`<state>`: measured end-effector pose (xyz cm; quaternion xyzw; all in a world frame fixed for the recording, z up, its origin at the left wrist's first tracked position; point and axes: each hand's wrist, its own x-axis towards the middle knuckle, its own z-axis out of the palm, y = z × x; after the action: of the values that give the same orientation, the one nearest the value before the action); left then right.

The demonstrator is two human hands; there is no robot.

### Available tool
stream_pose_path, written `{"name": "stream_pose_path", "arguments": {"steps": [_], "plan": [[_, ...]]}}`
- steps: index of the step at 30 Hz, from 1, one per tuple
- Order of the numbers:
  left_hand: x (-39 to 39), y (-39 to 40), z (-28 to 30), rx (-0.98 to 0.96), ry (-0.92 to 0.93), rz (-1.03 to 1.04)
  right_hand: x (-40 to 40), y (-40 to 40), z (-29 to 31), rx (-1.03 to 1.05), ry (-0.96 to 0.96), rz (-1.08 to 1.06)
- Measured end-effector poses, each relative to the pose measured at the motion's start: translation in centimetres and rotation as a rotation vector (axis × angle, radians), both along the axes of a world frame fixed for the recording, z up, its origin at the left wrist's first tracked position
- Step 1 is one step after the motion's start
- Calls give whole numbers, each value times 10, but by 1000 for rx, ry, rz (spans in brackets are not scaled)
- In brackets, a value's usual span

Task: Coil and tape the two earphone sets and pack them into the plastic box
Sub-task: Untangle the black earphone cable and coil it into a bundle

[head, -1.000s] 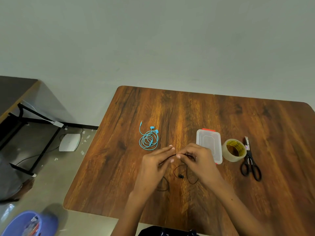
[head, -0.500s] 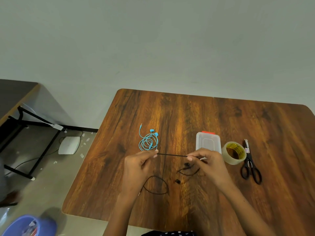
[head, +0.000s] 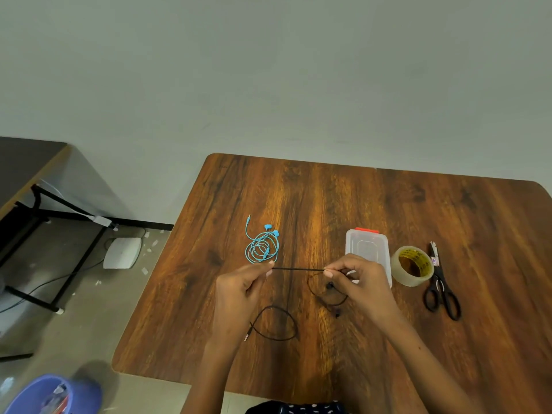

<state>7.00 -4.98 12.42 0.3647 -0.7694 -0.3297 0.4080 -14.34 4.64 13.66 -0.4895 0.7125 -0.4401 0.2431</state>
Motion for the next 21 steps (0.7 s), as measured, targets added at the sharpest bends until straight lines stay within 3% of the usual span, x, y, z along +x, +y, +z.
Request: {"name": "stream_pose_path", "arguments": {"steps": [9, 14, 21], "plan": [[-1, -3, -6, -33, -128, -4, 1, -8, 7, -49, 72, 8], [-28, 7, 3, -53, -108, -181, 14, -13, 13, -51, 192, 131], [-35, 11, 4, -111, -42, -193, 20, -12, 19, -57, 42, 159]]}}
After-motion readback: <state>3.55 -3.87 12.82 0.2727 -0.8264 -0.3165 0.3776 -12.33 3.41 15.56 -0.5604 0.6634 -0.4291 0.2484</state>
